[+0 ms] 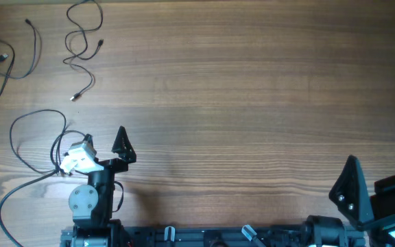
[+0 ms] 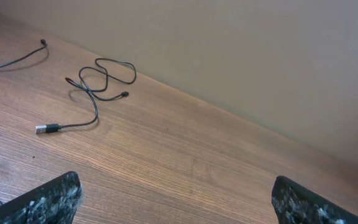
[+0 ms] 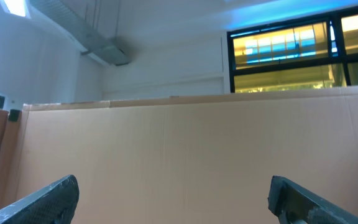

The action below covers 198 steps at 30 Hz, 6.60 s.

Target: Untangle cables

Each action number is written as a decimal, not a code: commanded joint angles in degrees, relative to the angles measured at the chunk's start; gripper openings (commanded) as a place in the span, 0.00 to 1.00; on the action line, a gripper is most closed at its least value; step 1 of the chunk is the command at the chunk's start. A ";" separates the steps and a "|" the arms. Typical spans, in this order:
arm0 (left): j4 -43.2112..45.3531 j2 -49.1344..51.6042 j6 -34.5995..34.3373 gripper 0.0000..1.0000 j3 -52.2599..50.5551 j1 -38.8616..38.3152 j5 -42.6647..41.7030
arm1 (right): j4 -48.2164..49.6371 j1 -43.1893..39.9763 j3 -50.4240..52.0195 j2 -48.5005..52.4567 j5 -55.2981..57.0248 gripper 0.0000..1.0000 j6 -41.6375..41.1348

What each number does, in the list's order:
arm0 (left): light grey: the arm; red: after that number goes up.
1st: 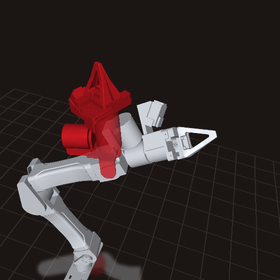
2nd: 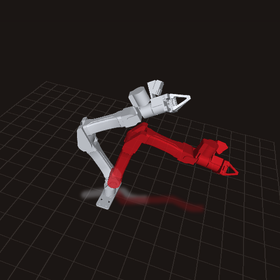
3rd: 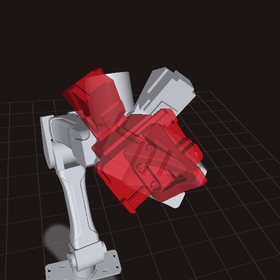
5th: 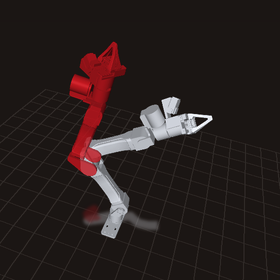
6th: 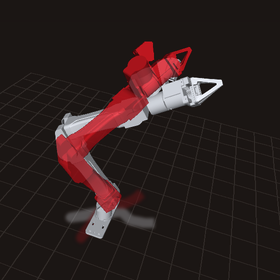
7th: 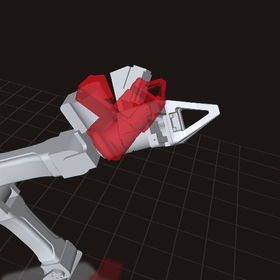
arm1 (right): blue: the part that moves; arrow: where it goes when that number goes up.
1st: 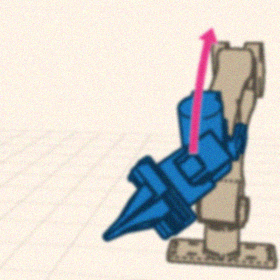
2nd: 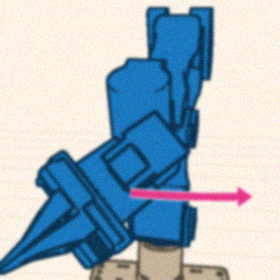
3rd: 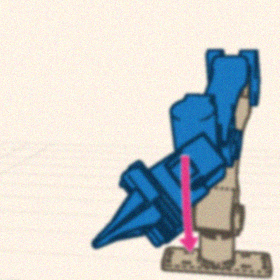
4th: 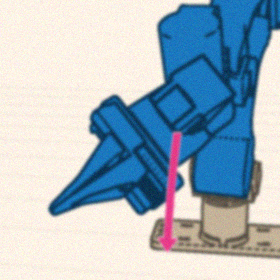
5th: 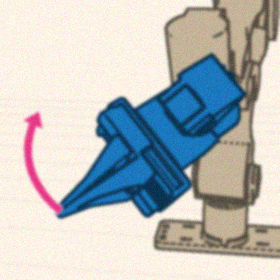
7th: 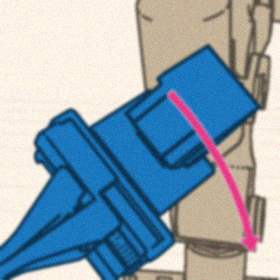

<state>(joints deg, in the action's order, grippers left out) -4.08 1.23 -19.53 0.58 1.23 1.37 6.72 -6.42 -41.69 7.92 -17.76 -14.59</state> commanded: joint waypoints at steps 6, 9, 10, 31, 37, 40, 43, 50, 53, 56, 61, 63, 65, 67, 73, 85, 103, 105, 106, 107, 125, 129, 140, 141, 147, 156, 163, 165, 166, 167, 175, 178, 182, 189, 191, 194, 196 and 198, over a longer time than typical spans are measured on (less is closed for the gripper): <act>-0.04 -0.09 1.31 1.00 -0.26 0.17 -0.72 | -3.61 0.26 -0.81 -4.90 0.24 1.00 1.07; -0.04 -0.09 1.31 1.00 -0.26 0.17 -0.72 | -3.78 0.24 -0.81 -7.74 0.22 1.00 1.07; -0.04 -0.09 1.31 1.00 -0.26 0.17 -0.70 | -3.50 0.35 -1.14 -7.67 0.22 1.00 1.07; 0.13 -0.09 10.71 1.00 -0.26 0.17 -6.88 | -11.43 0.35 -0.94 -7.54 0.26 1.00 1.11; 0.13 -0.09 10.73 1.00 -0.26 0.17 -6.86 | -22.64 0.35 -0.94 -7.54 3.80 1.00 0.98; 0.13 -0.09 10.73 1.00 -0.24 0.17 -6.86 | -28.02 0.35 -0.83 -7.48 6.38 1.00 0.90; 0.13 -0.09 10.73 1.00 -0.26 0.17 -6.86 | -30.08 0.35 1.18 -7.41 7.85 1.00 0.92; 0.13 -0.09 10.73 1.00 -0.24 0.17 -6.86 | -28.55 0.35 9.64 -7.39 9.05 1.00 0.94; 0.13 -0.09 10.73 1.00 -0.26 0.17 -6.86 | -26.08 0.35 13.66 -7.39 9.05 1.00 0.94; 0.13 -0.09 10.73 1.00 -0.26 0.17 -6.86 | -23.45 0.35 17.42 -7.39 9.05 1.00 1.01; 0.13 -0.09 10.73 1.00 -0.26 0.17 -6.86 | -20.37 0.35 21.84 -7.39 9.11 1.00 1.09; 0.13 -0.09 10.73 1.00 -0.26 0.17 -6.86 | -19.32 0.35 23.76 -7.39 9.33 1.00 1.09; 0.13 -0.09 10.73 1.00 -0.26 0.17 -6.86 | -18.91 0.35 25.46 -7.39 9.27 1.00 1.11; 0.13 -0.09 10.73 1.00 -0.26 0.17 -6.86 | -18.95 0.35 26.91 -7.39 9.31 1.00 1.22; 0.13 -0.09 10.73 1.00 -0.26 0.17 -6.86 | -17.90 0.35 30.40 -7.39 9.51 1.00 3.37; 0.13 -0.09 10.73 1.00 -0.26 0.17 -6.86 | -17.70 0.35 35.12 -7.39 14.84 1.00 5.44; 0.13 -0.09 10.73 1.00 -0.26 0.17 -6.86 | -15.04 0.35 37.62 -7.21 16.96 1.00 5.51; 0.13 -0.09 10.73 1.00 -0.26 0.17 -6.86 | -14.91 0.35 37.73 -7.21 16.98 1.00 5.62; 0.13 -0.09 10.73 1.00 -0.26 0.17 -6.86 | -14.97 0.35 37.75 -7.21 17.00 1.00 5.66; 0.13 -0.09 10.73 1.00 -0.24 0.17 -6.86 | -15.04 0.35 37.81 -7.21 17.00 1.00 5.64; 0.13 -0.09 10.73 1.00 -0.26 0.17 -6.86 | -15.08 0.35 37.81 -6.91 16.92 1.00 5.60; 0.13 -0.09 10.73 1.00 -0.26 0.17 -6.86 | -15.08 0.35 37.81 -6.91 16.92 1.00 5.57; 0.13 -0.09 10.73 1.00 -0.24 0.17 -6.86 | -15.08 0.35 37.81 -6.91 16.92 1.00 5.60; 0.13 -0.09 10.73 1.00 -0.26 0.17 -6.86 | -15.08 0.35 37.81 -6.91 16.92 1.00 5.60; 0.13 -0.09 10.73 1.00 -0.26 0.17 -6.86 | -15.08 0.35 37.81 -6.91 16.92 1.00 5.57; 0.13 -0.09 10.73 1.00 -0.24 0.17 -6.86 | -15.10 0.35 37.81 -6.91 16.92 1.00 5.57; 0.13 -0.09 10.73 1.00 -0.26 0.17 -6.86 | -15.08 0.35 37.81 -7.74 16.92 1.00 5.60; 0.13 -0.09 10.73 1.00 -0.26 0.17 -6.86 | -15.08 0.35 37.81 -7.74 16.92 1.00 5.57; 0.13 -0.09 10.73 1.00 -0.26 0.17 -6.86 | -15.08 0.35 37.81 -7.74 16.92 1.00 5.57; 0.13 -0.09 10.73 1.00 -0.26 0.17 -6.86 | -15.08 0.35 37.81 -7.74 16.92 1.00 5.57; 0.13 -0.09 10.73 1.00 -0.26 0.17 -6.86 | -15.08 0.35 37.81 -7.74 16.92 1.00 5.60; 0.13 -0.09 10.73 1.00 -0.26 0.17 -6.86 | -15.08 0.35 37.81 -7.74 16.92 1.00 5.60; 0.13 -0.09 10.73 1.00 -0.26 0.17 -6.86 | -15.08 0.35 37.81 -7.74 16.92 1.00 5.60; 0.13 -0.09 10.73 1.00 -0.26 0.17 -6.86 | -15.08 0.83 37.81 -7.74 16.92 1.00 5.60; 0.13 -0.09 10.73 1.00 -0.26 0.17 -6.86 | -15.08 1.66 37.81 -7.74 16.92 1.00 5.57; 0.13 -0.09 10.73 1.00 -0.24 0.17 -6.86 | -15.06 2.91 37.81 -7.74 16.94 1.00 5.62; 0.13 -0.09 10.73 1.00 -0.26 0.17 -6.86 | -15.06 3.72 37.81 -7.74 16.94 1.00 5.60; 0.13 -0.09 10.73 1.00 -0.26 0.17 -6.86 | -15.06 4.33 37.81 -7.74 16.90 1.00 5.55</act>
<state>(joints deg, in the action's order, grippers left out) -3.77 1.23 -10.09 0.60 1.23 -4.43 -8.54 -3.11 -4.19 1.10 -1.85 -10.11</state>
